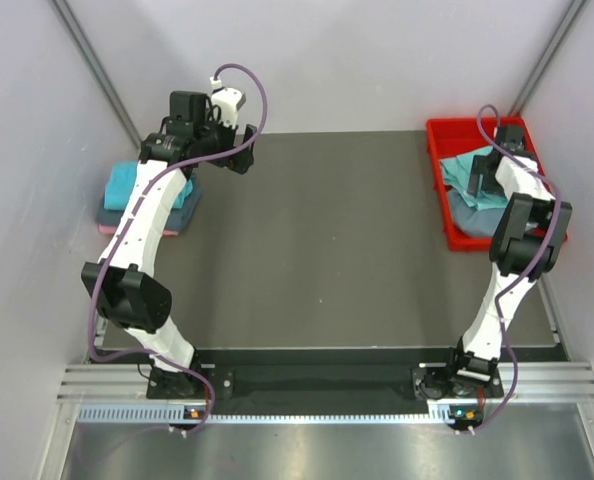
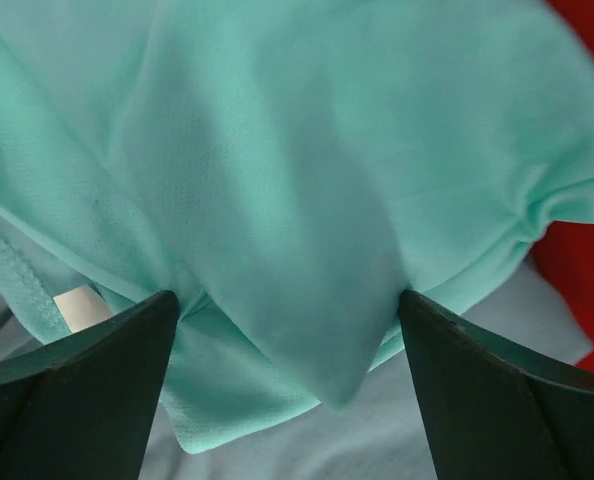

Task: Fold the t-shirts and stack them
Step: Grab the tshirt from the pile, then move the tshirt to the center of the board

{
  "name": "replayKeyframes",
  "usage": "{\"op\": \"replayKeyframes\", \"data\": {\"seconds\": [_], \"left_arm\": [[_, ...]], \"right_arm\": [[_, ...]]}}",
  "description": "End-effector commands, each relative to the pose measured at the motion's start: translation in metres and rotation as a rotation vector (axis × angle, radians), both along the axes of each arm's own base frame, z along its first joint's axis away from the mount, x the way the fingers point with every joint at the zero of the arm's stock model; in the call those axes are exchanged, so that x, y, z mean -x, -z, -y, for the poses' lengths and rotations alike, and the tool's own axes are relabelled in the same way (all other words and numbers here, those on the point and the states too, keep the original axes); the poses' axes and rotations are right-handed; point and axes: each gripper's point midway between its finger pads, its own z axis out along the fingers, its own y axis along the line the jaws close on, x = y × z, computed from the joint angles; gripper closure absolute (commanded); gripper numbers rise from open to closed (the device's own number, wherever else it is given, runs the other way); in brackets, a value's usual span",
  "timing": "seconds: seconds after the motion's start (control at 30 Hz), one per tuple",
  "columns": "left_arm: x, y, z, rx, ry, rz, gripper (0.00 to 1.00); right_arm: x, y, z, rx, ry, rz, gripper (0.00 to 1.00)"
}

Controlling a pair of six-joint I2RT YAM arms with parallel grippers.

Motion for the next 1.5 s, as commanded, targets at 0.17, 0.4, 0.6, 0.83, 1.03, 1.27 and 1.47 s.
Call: {"op": "replayKeyframes", "data": {"seconds": [0.17, 0.4, 0.6, 0.83, 1.03, 1.27, 1.47], "left_arm": [[-0.001, -0.012, 0.000, 0.001, 0.008, 0.036, 0.04], [-0.003, -0.002, 0.008, 0.038, 0.016, 0.006, 0.04], [-0.017, -0.013, 0.006, 0.075, -0.054, 0.047, 0.01], [-0.026, -0.011, 0.004, 0.155, -0.175, 0.027, 0.01], [-0.036, -0.014, -0.002, 0.169, -0.239, 0.037, 0.01], [-0.041, -0.012, -0.012, 0.149, -0.300, 0.053, 0.01], [-0.033, 0.003, -0.008, 0.149, -0.282, 0.006, 0.01]], "right_arm": [[-0.010, -0.009, -0.005, -0.044, -0.040, 0.025, 0.54], [-0.020, -0.070, -0.022, 0.023, -0.133, 0.130, 0.97], [-0.037, -0.203, -0.076, 0.135, -0.324, 0.390, 1.00], [-0.013, -0.366, -0.247, 0.099, -0.789, 0.792, 1.00], [0.046, -0.412, -0.383, -0.121, -1.204, 0.920, 1.00], [0.068, -0.339, -0.406, -0.267, -1.218, 0.755, 0.58], [0.076, -0.222, -0.386, -0.252, -1.191, 0.476, 0.28]]}}
